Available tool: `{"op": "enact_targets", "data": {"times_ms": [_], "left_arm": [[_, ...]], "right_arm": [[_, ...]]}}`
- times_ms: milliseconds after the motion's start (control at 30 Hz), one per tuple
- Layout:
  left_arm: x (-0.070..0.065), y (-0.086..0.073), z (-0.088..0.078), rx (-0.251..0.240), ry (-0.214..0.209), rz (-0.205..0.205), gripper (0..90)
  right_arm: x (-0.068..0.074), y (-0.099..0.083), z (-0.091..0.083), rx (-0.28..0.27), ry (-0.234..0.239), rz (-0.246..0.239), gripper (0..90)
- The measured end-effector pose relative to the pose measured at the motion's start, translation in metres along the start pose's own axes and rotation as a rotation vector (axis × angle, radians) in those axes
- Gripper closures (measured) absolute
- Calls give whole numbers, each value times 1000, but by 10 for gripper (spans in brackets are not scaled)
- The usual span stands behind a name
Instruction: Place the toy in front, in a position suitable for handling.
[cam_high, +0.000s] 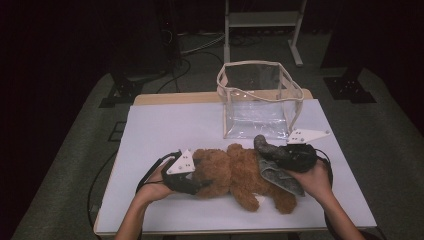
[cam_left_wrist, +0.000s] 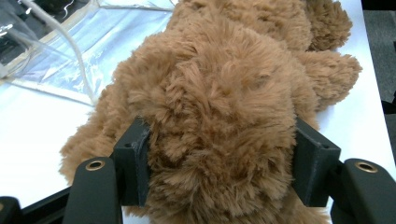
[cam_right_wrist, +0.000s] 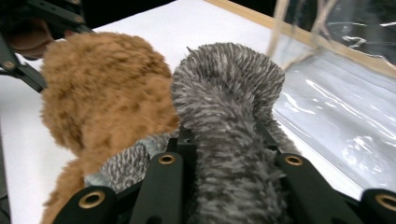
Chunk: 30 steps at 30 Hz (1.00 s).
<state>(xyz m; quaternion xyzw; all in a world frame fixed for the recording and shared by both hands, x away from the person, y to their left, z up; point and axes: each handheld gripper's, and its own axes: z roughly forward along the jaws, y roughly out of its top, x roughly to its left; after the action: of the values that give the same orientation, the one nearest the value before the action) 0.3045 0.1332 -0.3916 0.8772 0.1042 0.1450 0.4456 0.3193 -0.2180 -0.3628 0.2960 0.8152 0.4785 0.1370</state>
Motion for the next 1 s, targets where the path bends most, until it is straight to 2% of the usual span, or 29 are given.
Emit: {"op": "enact_targets", "data": {"times_ms": [100,167,233,300,333,400,533,700,767,867,1000], "left_arm": [[0,5,5,10,-2,20,347],[0,7,9,6,-7,18,347],[0,10,11,7,-7,22,346],[-1,11,15,1,-8,25,346],[-1,11,16,4,-7,25,345],[0,11,14,7,-4,26,331],[1,4,9,-2,-7,10,311],[0,-1,6,1,-8,7,306],[0,-1,6,0,-10,5,298],[2,0,6,2,-7,4,287],[5,-1,3,17,-14,-13,214]], "right_arm": [[13,9,16,10,41,-29,717],[17,12,21,18,50,-42,716],[27,20,36,25,90,-61,715],[30,22,40,30,104,-69,713],[34,23,44,42,112,-88,712],[35,24,46,56,101,-109,712],[28,23,36,50,89,-97,713],[10,25,15,48,11,-96,713],[-4,23,7,51,-27,-63,713],[-12,18,6,59,-23,-41,713],[-11,6,7,77,4,-30,717]]}}
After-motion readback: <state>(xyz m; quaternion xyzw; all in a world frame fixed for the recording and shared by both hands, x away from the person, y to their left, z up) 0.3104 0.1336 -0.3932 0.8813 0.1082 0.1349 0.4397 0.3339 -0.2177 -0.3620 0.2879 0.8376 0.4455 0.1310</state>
